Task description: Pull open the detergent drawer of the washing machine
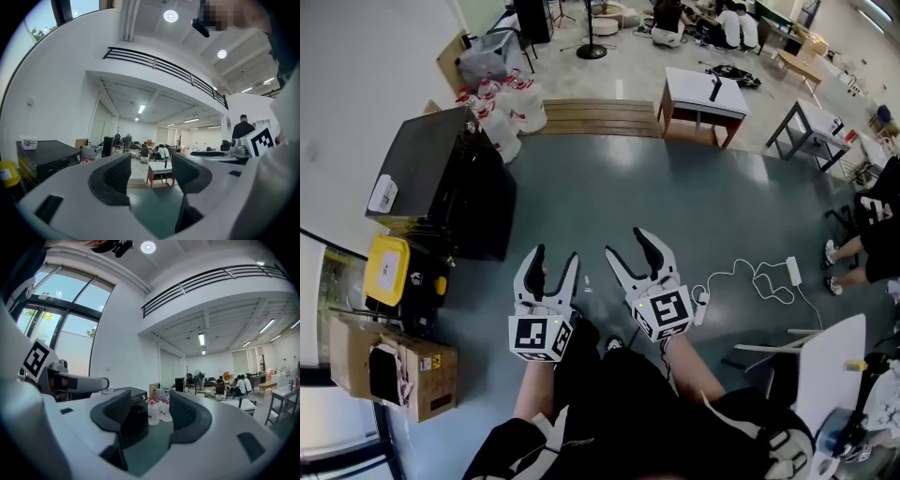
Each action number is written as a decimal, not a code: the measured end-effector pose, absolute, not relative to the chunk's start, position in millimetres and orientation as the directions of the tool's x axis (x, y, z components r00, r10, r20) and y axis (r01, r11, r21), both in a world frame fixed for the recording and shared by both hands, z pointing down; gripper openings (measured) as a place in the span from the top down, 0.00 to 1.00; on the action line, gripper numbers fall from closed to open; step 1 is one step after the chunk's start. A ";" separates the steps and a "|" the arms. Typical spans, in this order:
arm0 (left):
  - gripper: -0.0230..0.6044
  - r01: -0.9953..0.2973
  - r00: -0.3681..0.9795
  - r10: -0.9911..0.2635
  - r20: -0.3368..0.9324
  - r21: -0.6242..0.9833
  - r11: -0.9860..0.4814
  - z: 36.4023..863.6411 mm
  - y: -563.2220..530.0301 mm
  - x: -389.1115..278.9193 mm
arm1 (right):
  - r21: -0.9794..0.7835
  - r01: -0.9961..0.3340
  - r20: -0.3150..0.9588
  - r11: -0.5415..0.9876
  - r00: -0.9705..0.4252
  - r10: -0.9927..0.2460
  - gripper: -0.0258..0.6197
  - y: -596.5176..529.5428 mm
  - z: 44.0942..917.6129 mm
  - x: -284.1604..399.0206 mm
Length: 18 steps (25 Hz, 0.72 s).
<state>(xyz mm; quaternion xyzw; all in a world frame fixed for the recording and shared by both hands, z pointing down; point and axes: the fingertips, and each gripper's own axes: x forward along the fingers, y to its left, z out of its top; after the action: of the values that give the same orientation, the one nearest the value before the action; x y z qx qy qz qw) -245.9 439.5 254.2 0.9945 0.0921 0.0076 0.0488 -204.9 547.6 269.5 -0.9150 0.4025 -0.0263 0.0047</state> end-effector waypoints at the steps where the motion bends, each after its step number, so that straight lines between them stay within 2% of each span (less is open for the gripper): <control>1: 0.55 0.180 0.983 0.182 0.011 0.100 -0.979 257.8 433.8 -239.5 | -0.032 -0.737 0.050 -0.675 0.674 -0.737 0.56 541.5 273.2 -198.4; 13: 0.55 0.217 0.976 0.217 -0.009 0.119 -0.969 265.5 343.9 -97.9 | -0.009 -0.725 0.068 -0.689 0.687 -0.724 0.57 448.0 279.1 -63.7; 18: 0.55 0.248 0.969 0.248 -0.015 0.138 -0.959 254.5 297.7 -22.7 | -0.072 -0.730 0.080 -0.680 0.675 -0.733 0.58 401.3 273.7 -4.0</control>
<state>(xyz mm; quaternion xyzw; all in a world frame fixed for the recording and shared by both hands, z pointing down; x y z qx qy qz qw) -22.7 297.7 254.5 0.9897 0.1252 0.0011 0.0694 -4.0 401.3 273.7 -0.9151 0.3996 -0.0510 0.0173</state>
